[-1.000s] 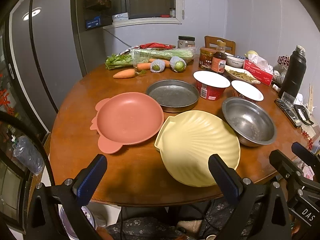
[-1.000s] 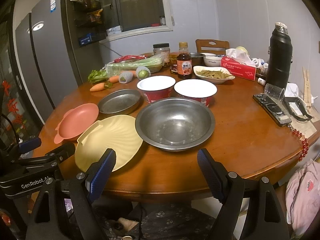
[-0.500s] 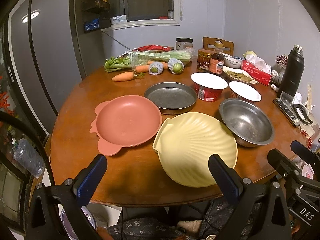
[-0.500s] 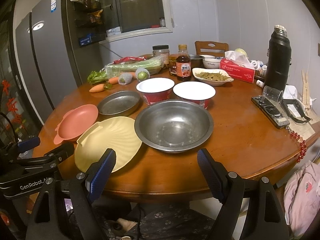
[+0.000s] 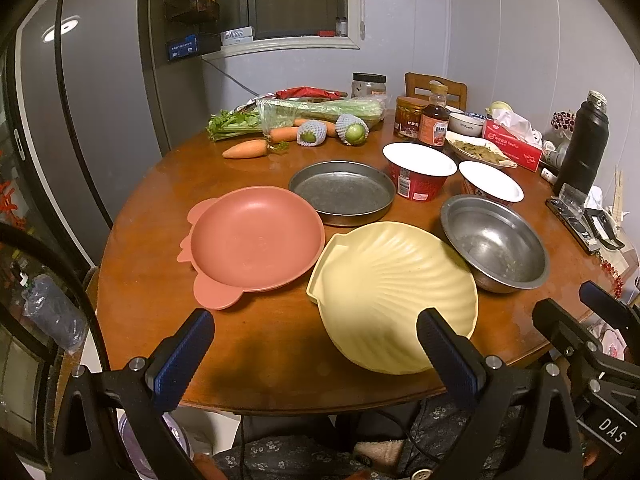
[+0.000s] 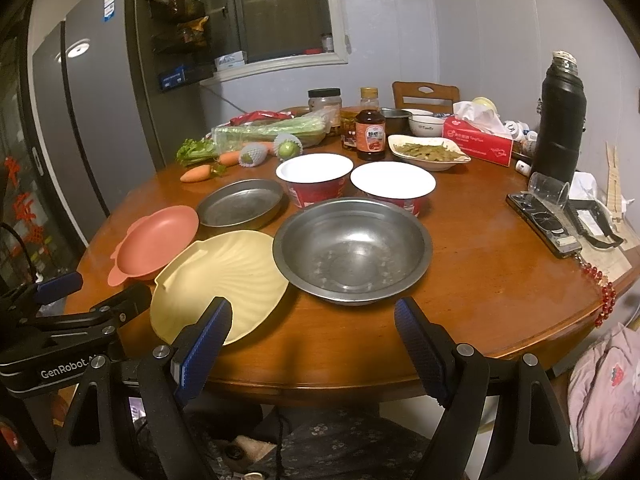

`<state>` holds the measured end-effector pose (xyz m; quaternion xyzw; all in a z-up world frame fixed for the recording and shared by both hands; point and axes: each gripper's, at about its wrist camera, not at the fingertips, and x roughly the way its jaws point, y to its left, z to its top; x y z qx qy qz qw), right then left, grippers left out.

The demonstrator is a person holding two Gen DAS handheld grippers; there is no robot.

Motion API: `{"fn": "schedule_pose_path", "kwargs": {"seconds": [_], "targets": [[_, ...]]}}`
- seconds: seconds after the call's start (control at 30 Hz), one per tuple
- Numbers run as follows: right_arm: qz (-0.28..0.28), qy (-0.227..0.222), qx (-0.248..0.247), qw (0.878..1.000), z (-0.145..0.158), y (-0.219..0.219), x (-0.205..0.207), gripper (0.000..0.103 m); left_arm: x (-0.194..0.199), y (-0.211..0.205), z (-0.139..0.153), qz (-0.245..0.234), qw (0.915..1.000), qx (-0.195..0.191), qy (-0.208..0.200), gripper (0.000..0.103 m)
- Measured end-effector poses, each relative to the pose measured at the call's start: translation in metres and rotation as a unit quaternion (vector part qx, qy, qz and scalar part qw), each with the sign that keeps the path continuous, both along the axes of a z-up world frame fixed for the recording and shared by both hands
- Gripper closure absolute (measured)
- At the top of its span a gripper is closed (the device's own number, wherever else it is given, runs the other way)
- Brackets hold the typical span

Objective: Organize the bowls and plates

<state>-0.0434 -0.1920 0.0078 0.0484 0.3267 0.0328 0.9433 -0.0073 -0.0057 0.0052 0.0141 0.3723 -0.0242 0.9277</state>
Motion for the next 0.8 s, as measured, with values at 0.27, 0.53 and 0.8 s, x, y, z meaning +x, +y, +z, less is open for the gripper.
{"fn": "schedule_pose_path", "kwargs": {"seconds": [0.27,0.53,0.8], "targets": [[0.002,0.000,-0.007,1.000,-0.001,0.005,0.002,0.019,0.001,0.002,-0.001,0.001,1.0000,-0.006,0.002,0.001],[0.011,-0.013,-0.015,1.000,0.005,0.012,0.007,0.019,0.003,0.013,-0.004,0.010,0.9998,-0.017,0.000,0.001],[0.030,-0.021,-0.024,0.999,0.012,0.025,0.019,0.019,0.006,0.030,-0.004,0.032,0.9992,-0.021,-0.007,0.001]]}}
